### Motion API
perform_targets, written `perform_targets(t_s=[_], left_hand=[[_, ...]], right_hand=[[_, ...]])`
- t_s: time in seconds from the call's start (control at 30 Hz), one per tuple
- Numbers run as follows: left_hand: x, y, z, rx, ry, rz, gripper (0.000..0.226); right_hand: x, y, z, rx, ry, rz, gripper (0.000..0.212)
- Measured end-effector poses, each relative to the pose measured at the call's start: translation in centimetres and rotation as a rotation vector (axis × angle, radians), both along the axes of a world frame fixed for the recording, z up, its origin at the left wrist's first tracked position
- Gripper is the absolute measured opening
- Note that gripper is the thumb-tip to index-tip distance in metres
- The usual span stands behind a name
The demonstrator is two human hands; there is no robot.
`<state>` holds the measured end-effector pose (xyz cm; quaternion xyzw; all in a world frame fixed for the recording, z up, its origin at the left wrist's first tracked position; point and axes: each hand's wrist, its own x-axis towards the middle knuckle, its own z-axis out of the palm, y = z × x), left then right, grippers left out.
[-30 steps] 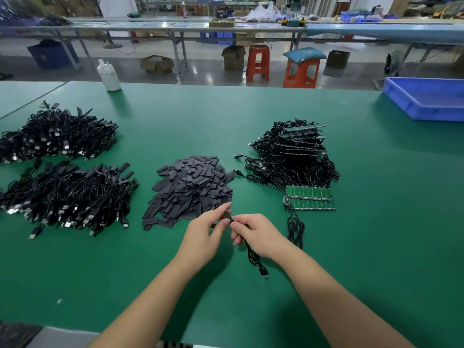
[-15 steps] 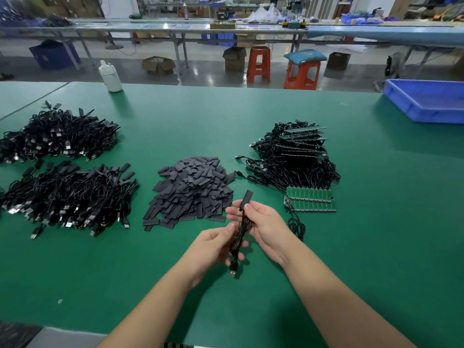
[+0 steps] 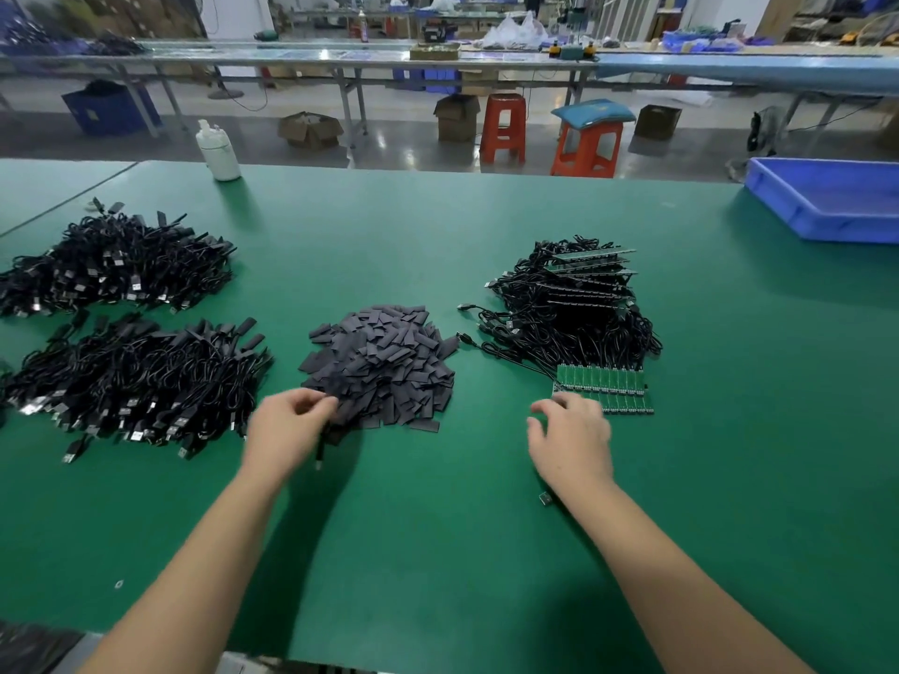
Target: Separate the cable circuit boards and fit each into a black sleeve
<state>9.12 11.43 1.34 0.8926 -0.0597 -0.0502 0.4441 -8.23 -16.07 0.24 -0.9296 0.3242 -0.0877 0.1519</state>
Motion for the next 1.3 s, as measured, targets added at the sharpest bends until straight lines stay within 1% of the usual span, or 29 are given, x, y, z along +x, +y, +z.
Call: perform_targets(t_s=[0.07, 0.13, 0.2, 0.3, 0.47, 0.5, 0.53, 0.67, 0.77, 0.83, 0.93, 1.03, 1.1, 1.13, 1.17, 1.23, 1.3], left_hand=[[3.1, 2.2, -0.5, 0.25, -0.098, 0.081, 0.017], [5.5, 3.9, -1.2, 0.446, -0.135, 0.135, 0.021], [7.2, 5.1, -1.9, 0.577, -0.129, 0.157, 0.023], [8.4, 5.5, -2.9, 0.707, -0.137, 0.162, 0.023], [8.5, 4.8, -3.5, 0.783, -0.208, 0.124, 0.024], [8.6, 4.7, -3.5, 0.791, -0.214, 0.121, 0.023], [8.7, 4.7, -3.6, 0.791, -0.217, 0.121, 0.024], [9.6, 4.9, -3.6, 0.779, -0.196, 0.129, 0.024], [10.5, 5.3, -3.6, 0.773, -0.171, 0.155, 0.025], [11.0, 5.6, -3.7, 0.764, -0.154, 0.177, 0.024], [11.7, 6.2, -3.8, 0.742, -0.123, 0.214, 0.024], [11.9, 6.4, -3.5, 0.803, -0.104, 0.238, 0.026], [11.6, 6.0, -3.1, 0.839, -0.143, 0.25, 0.032], [11.2, 5.5, -2.8, 0.823, -0.184, 0.252, 0.034], [10.6, 4.7, -2.4, 0.784, -0.236, 0.248, 0.036], [8.8, 2.2, -1.3, 0.645, -0.345, 0.193, 0.035], [5.7, -1.5, 0.3, 0.433, -0.375, 0.022, 0.033]], right_hand=[[-0.6, -1.4, -0.7, -0.02, 0.092, -0.068, 0.041], [-1.1, -2.6, -1.1, 0.06, 0.17, -0.098, 0.048], [-1.2, -3.3, -1.4, 0.175, 0.171, -0.116, 0.048], [-1.4, -3.5, -1.6, 0.271, 0.074, -0.105, 0.037], [-1.6, -3.2, -1.1, 0.315, -0.067, -0.167, 0.008], [-1.6, -3.3, -1.0, 0.354, -0.101, -0.176, 0.006], [-1.5, -3.3, -1.0, 0.403, -0.127, -0.177, 0.01], [-1.3, -3.2, -0.7, 0.669, -0.185, -0.171, 0.036], [-1.0, -2.9, -0.5, 0.831, -0.224, -0.188, 0.044], [-1.0, -2.8, -0.3, 0.88, -0.249, -0.208, 0.048], [-1.2, -2.7, 0.0, 0.893, -0.288, -0.198, 0.043], [-1.6, -2.5, 0.3, 0.838, -0.3, -0.132, 0.032], [-1.9, -2.4, 0.5, 0.82, -0.317, -0.088, 0.023], [-1.9, -2.3, 0.8, 0.816, -0.327, -0.067, 0.02], [-1.9, -2.2, 1.1, 0.811, -0.335, -0.043, 0.017], [-1.8, -1.8, 1.7, 0.791, -0.348, 0.004, 0.015], [-1.5, -1.2, 2.3, 0.726, -0.348, 0.025, 0.014]])
